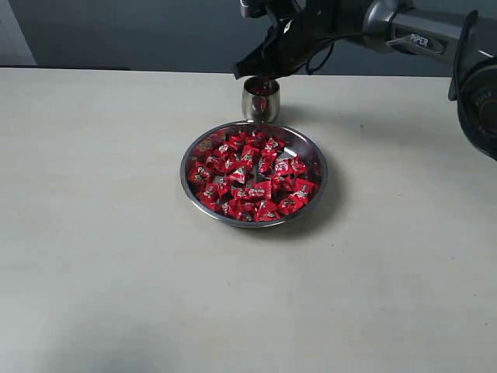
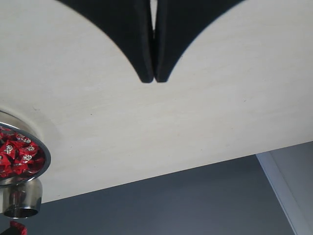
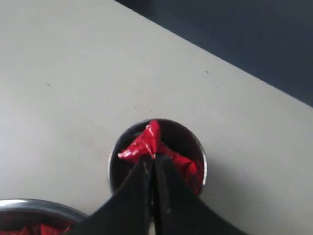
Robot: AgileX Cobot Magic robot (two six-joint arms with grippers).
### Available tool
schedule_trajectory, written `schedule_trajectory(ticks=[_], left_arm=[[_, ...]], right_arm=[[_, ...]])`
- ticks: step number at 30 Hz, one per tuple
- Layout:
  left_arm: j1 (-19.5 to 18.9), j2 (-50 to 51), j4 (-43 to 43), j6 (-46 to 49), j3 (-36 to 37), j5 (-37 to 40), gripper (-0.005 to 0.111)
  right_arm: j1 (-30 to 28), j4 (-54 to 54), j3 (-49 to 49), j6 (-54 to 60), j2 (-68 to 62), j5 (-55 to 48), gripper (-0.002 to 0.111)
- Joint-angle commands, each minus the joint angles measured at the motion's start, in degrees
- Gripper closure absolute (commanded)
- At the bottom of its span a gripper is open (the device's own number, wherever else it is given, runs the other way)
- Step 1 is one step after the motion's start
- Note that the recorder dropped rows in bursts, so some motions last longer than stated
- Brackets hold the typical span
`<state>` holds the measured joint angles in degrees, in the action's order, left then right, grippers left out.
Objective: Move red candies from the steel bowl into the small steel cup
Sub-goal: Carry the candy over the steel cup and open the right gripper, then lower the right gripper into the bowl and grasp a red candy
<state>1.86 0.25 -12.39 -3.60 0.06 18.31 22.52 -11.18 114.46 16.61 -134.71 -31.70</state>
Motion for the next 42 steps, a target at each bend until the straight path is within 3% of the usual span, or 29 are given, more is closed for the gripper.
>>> schedule_trajectory(ticks=[1, 4, 6, 13, 20, 27, 32, 35, 42], left_arm=[[0.0, -0.2, -0.2, -0.3, -0.1, -0.4, 0.106], [0.0, -0.2, -0.2, -0.3, -0.1, -0.4, 0.106], [0.0, -0.2, -0.2, -0.3, -0.1, -0.4, 0.106], [0.0, -0.2, -0.2, -0.3, -0.1, -0.4, 0.106], [0.0, -0.2, -0.2, -0.3, -0.1, -0.4, 0.106], [0.0, -0.2, -0.2, -0.3, -0.1, -0.4, 0.106], [0.0, -0.2, -0.2, -0.3, -0.1, -0.4, 0.106], [0.0, -0.2, -0.2, -0.3, -0.1, -0.4, 0.106], [0.0, -0.2, -0.2, -0.3, -0.1, -0.4, 0.106]], right_arm=[[-1.4, 0.0, 0.2, -1.4, 0.3, -1.4, 0.089], [-1.4, -0.1, 0.2, -1.3, 0.3, -1.5, 0.071], [-1.4, -0.1, 0.2, -1.3, 0.3, -1.5, 0.067], [-1.4, -0.1, 0.2, -0.8, 1.1, -2.2, 0.069], [-0.8, -2.1, 0.2, -0.6, 5.3, -20.3, 0.069], [1.2, -2.2, 0.1, 1.7, 3.1, -30.7, 0.069], [3.0, -2.4, 0.1, 3.5, -0.9, -33.4, 0.069], [3.9, -2.2, 0.1, 4.4, -3.5, -33.5, 0.063], [3.9, -0.7, 0.1, 4.4, -5.0, -31.7, 0.067]])
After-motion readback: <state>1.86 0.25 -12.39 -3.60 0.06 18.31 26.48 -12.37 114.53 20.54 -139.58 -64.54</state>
